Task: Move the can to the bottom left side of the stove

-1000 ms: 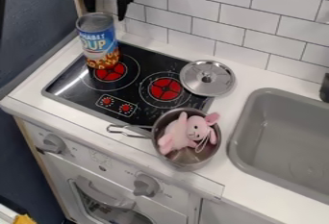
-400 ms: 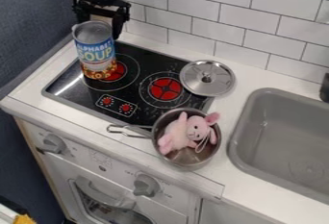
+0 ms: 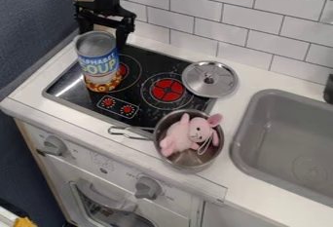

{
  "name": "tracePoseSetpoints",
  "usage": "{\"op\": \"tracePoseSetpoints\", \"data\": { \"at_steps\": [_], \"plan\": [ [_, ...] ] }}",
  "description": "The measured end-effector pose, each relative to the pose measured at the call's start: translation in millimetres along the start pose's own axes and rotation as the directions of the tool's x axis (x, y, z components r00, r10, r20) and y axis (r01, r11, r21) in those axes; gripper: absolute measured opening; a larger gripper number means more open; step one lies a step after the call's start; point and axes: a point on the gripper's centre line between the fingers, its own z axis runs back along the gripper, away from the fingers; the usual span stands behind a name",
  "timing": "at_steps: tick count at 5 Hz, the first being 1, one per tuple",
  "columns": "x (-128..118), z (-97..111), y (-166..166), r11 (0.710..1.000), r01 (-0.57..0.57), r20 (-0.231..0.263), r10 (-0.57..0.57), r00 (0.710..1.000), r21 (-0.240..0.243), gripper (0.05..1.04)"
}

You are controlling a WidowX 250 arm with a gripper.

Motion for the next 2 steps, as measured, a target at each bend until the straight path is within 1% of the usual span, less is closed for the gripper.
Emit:
{"op": "tracePoseSetpoints", "data": {
  "at_steps": [1,2],
  "plan": [
    [-9.6,-4.3,1.2,1.0,0.006,-0.013,-0.006,1.0,0.015,1.0],
    [-17.6,-11.9,2.0,1.0,0.008,-0.039,-0.007,0.999,0.026,1.0]
  ]
}}
